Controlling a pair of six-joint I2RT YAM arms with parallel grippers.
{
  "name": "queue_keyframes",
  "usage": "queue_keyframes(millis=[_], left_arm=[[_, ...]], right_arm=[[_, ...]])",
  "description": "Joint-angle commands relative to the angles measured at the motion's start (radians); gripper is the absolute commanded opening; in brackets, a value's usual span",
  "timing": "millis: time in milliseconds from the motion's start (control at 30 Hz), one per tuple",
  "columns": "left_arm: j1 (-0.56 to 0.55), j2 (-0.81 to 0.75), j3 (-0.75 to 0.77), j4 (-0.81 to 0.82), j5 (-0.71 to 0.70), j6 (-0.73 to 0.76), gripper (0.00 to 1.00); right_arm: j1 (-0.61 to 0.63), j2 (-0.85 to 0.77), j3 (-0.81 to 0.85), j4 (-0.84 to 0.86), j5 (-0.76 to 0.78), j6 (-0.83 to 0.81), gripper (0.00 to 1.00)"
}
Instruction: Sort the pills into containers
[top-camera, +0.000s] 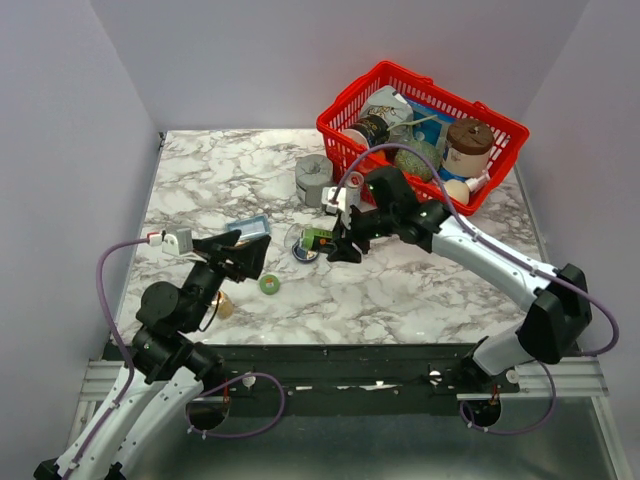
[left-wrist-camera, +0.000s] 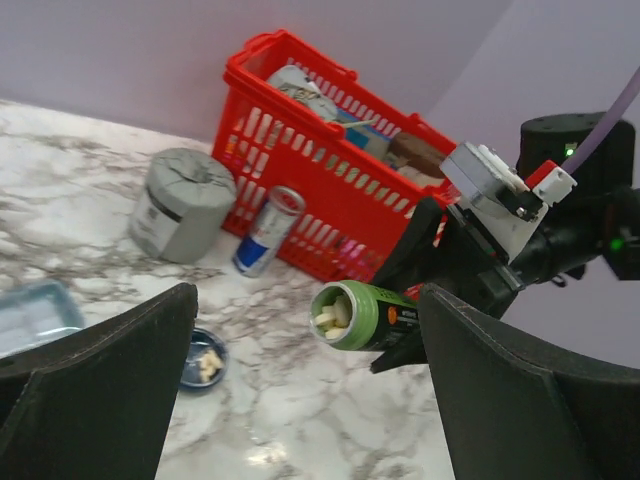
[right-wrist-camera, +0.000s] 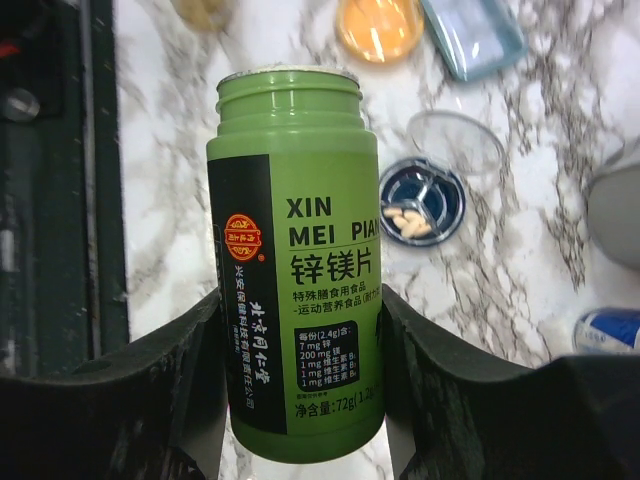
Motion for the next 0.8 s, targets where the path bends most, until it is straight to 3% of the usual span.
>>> queue_keyframes(millis=[0, 300, 533, 767], left_arm=[[0.007, 0.046, 0.052, 0.114, 0.086, -0.35, 0.99], [0.006, 0.255, 0.171, 0.19, 0.255, -0.677, 0.99], [0.006, 0.336, 0.244, 0.067, 0.295, -0.702, 0.99], [-0.004, 0.376, 0.242, 0.092, 0.386, -0.701, 0.99]], right_arm=[[-0.014, -0.092, -0.016, 0.14, -0.226, 0.08, 0.11], [-0.031, -0.153, -0.015, 0.28, -0.47, 0.269, 0.11], [-0.032, -0.173, -0.018, 0.33, -0.51, 0.327, 0.11], [-0.032, -0.149, -0.022, 0.36, -0.487, 0.356, 0.11]])
